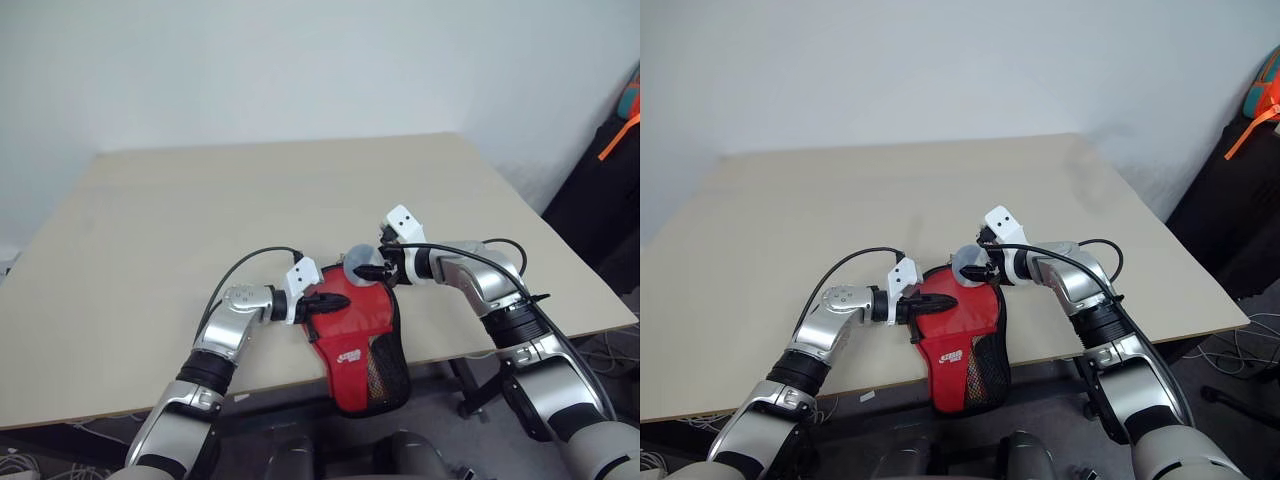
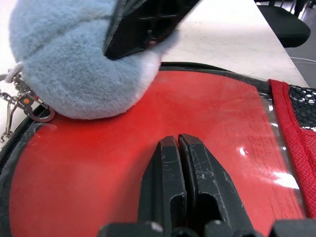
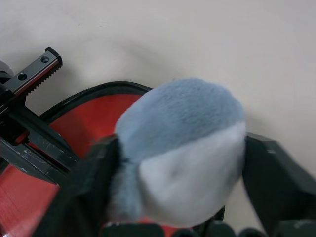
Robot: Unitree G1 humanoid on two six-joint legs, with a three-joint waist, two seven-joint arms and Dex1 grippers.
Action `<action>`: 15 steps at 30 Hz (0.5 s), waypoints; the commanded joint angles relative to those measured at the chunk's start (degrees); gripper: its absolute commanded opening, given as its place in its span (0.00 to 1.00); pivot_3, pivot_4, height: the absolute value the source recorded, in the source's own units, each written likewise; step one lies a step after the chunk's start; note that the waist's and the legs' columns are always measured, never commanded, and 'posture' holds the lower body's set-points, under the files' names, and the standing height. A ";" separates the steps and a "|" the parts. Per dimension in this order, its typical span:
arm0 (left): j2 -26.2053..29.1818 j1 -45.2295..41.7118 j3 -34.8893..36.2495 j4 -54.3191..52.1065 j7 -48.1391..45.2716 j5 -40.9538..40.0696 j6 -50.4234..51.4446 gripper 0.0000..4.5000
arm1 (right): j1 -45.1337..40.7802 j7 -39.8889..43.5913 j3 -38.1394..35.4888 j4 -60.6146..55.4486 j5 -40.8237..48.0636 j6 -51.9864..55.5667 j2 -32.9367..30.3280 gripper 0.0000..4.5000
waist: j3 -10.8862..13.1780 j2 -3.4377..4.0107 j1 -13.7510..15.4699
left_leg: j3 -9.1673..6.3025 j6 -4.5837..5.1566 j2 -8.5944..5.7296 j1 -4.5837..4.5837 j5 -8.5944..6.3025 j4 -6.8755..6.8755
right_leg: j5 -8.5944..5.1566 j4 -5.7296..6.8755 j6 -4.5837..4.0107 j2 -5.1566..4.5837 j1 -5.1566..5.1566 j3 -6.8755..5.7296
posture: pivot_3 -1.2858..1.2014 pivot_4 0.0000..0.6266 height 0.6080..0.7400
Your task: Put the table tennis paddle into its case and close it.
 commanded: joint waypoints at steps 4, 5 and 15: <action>0.97 0.93 -1.47 1.00 -0.93 1.35 0.13 0.00 | -2.15 0.69 -0.29 -0.53 -1.24 -1.26 0.10 0.28 | 0.00 0.00 0.00 | 0.00 0.00 0.00 0.00 0.00 0.00 | 0.00 0.00 0.00 0.00 0.00 0.00 | 0.52 0.00 0.74; 1.23 1.14 -1.61 0.92 -1.26 1.36 0.26 0.00 | -2.25 0.73 -0.27 -0.48 -1.36 -1.34 0.14 0.22 | 0.00 0.00 0.00 | 0.00 0.00 0.00 0.00 0.00 0.00 | 0.00 0.00 0.00 0.00 0.00 0.00 | 0.52 0.00 0.74; 3.35 1.59 -3.24 2.06 -2.60 2.46 -0.20 0.00 | -5.05 -0.31 -1.17 4.20 -4.81 -6.12 -0.56 0.05 | -0.02 0.08 -0.05 | 0.05 -0.01 0.04 0.04 0.00 -0.03 | 0.00 0.00 0.00 0.02 -0.01 0.01 | 0.52 0.00 0.74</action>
